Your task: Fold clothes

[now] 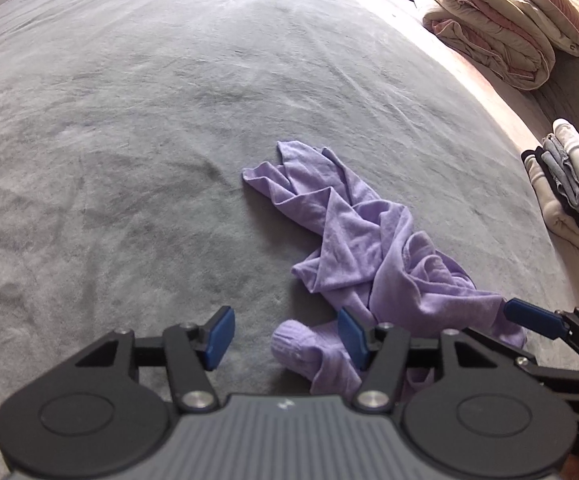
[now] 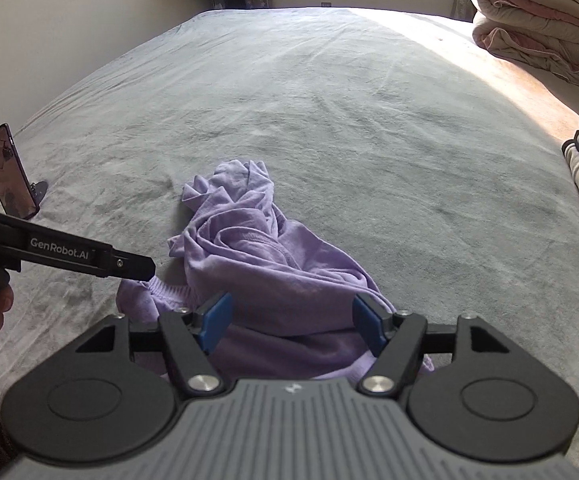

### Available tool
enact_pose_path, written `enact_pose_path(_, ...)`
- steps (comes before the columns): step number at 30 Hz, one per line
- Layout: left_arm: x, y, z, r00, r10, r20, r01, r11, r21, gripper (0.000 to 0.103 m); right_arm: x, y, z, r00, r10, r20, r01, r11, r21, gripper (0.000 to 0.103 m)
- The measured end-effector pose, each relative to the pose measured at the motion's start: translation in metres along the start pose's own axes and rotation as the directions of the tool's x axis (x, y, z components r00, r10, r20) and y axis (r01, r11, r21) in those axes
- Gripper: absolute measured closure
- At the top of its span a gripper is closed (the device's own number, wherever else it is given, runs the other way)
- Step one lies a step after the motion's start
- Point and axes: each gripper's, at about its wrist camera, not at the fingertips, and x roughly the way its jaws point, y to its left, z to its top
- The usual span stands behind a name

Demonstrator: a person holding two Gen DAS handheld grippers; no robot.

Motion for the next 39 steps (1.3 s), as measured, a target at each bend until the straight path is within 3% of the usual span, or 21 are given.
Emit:
enact_pose_path(5, 0.016, 0.011, -0.01, 1.0, -0.011, 0.001, 0.011, 1.0, 0.005, 0.042, 0.01, 0.013, 0.009, 1.0, -0.003, 0.012, 0.003, 1.0, -0.016, 0.031)
enact_pose_path(10, 0.02, 0.009, -0.005, 1.0, -0.009, 0.009, 0.008, 0.992, 0.125, 0.047, 0.024, 0.024, 0.016, 1.0, -0.008, 0.018, 0.009, 0.999, -0.035, 0.031)
enact_pose_path(17, 0.023, 0.018, -0.004, 1.0, -0.008, -0.012, 0.009, 0.993, 0.119, 0.057, 0.058, 0.036, 0.02, 1.0, -0.009, 0.02, 0.01, 0.999, -0.043, 0.031)
enact_pose_path(18, 0.023, 0.019, -0.004, 1.0, -0.01, -0.012, 0.011, 0.993, 0.12, 0.055, 0.063, 0.034, 0.02, 1.0, -0.007, 0.02, 0.008, 0.999, -0.039, 0.034)
enact_pose_path(21, 0.023, 0.016, -0.005, 1.0, -0.007, -0.011, 0.009, 0.99, 0.138, 0.055, 0.066, 0.027, 0.02, 1.0, -0.016, 0.027, 0.017, 1.0, -0.027, 0.062)
enact_pose_path(24, 0.021, 0.01, -0.008, 1.0, 0.005, -0.006, -0.004, 0.984, 0.18, 0.055, 0.047, 0.016, 0.023, 0.998, -0.008, 0.064, 0.006, 0.999, 0.032, 0.074)
enact_pose_path(25, 0.02, 0.008, -0.009, 1.0, 0.008, -0.005, -0.007, 0.982, 0.188, 0.056, 0.038, 0.013, 0.023, 0.996, -0.02, 0.084, 0.016, 0.999, 0.041, 0.087)
enact_pose_path(28, 0.02, 0.006, -0.009, 1.0, 0.014, -0.006, -0.012, 0.979, 0.202, 0.056, 0.012, 0.003, 0.025, 0.987, -0.103, 0.126, 0.098, 0.994, 0.045, 0.096)
enact_pose_path(33, 0.015, 0.006, -0.01, 1.0, 0.01, -0.01, -0.008, 0.979, 0.202, 0.056, -0.01, -0.023, 0.018, 0.973, -0.212, 0.086, 0.206, 0.975, 0.079, 0.097)
enact_pose_path(36, 0.012, 0.007, -0.012, 1.0, 0.004, -0.013, -0.001, 0.981, 0.194, 0.055, -0.015, -0.034, 0.011, 0.979, -0.195, 0.058, 0.188, 0.975, 0.116, 0.097)
enact_pose_path(39, 0.008, 0.01, -0.014, 1.0, -0.013, -0.015, 0.016, 0.985, 0.172, 0.055, -0.013, -0.031, 0.009, 0.989, -0.14, 0.05, 0.131, 0.979, 0.156, 0.072)
